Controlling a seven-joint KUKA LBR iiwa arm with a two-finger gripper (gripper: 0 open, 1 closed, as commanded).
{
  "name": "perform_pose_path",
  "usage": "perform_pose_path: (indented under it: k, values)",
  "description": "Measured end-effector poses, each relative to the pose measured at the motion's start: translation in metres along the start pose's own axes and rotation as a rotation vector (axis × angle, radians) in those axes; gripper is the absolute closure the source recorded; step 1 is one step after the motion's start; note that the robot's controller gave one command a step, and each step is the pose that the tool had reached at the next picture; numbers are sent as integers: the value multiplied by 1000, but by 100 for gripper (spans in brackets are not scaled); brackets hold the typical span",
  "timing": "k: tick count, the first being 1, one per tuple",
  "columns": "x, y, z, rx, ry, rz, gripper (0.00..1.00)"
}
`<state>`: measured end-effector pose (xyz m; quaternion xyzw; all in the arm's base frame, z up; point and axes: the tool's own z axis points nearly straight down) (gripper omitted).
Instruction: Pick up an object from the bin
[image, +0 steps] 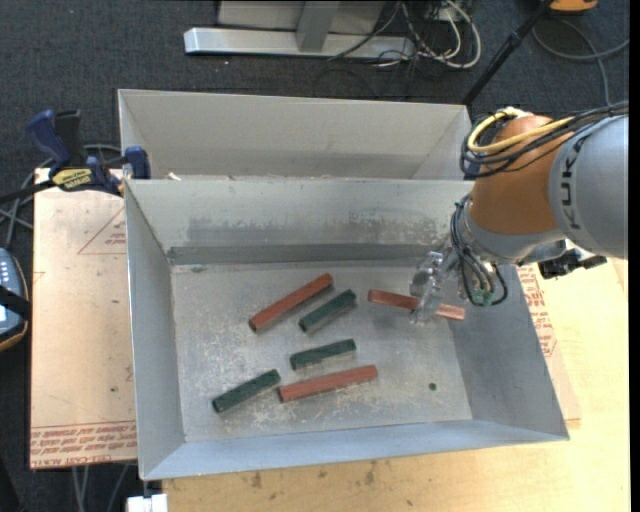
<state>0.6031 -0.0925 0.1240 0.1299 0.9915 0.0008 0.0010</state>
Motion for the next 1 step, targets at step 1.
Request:
perform_pose_path:
  k: [1]
  values:
    - [0,0,-9,0,1,0,100]
